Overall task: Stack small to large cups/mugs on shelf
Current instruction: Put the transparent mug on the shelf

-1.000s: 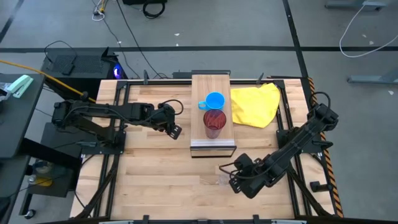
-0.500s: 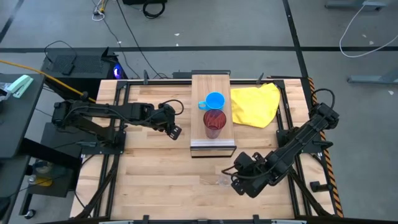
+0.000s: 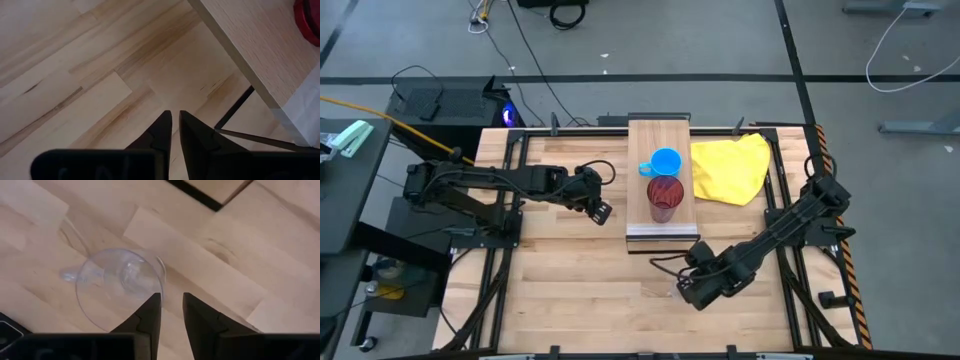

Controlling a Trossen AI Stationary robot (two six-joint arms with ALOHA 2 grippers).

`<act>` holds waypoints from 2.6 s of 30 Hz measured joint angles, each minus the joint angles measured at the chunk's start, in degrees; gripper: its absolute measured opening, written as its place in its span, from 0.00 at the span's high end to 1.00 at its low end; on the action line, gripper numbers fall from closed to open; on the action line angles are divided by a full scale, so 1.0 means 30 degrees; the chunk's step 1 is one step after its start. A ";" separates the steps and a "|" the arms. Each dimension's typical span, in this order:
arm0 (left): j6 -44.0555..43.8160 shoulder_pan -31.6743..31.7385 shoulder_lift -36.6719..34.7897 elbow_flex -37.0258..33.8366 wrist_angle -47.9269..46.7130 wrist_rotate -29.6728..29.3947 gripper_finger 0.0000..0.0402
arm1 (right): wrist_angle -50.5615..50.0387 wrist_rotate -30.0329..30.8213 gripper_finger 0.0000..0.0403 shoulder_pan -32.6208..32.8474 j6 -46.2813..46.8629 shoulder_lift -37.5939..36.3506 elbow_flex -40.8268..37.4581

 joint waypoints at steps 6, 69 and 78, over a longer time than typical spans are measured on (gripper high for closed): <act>0.0161 0.0000 0.0000 0.0000 -0.0039 0.0007 0.89 | 0.0097 -0.0056 0.78 0.0084 0.0095 0.0190 0.0000; 0.0154 0.0000 0.0000 0.0000 -0.0423 0.0000 0.94 | -0.2766 -0.0936 0.99 0.0866 0.0453 0.1044 0.1357; 0.0503 0.0000 0.0000 0.0000 -0.0375 0.0000 0.92 | -0.9145 -0.0848 1.00 0.1575 0.2303 -0.1513 0.4383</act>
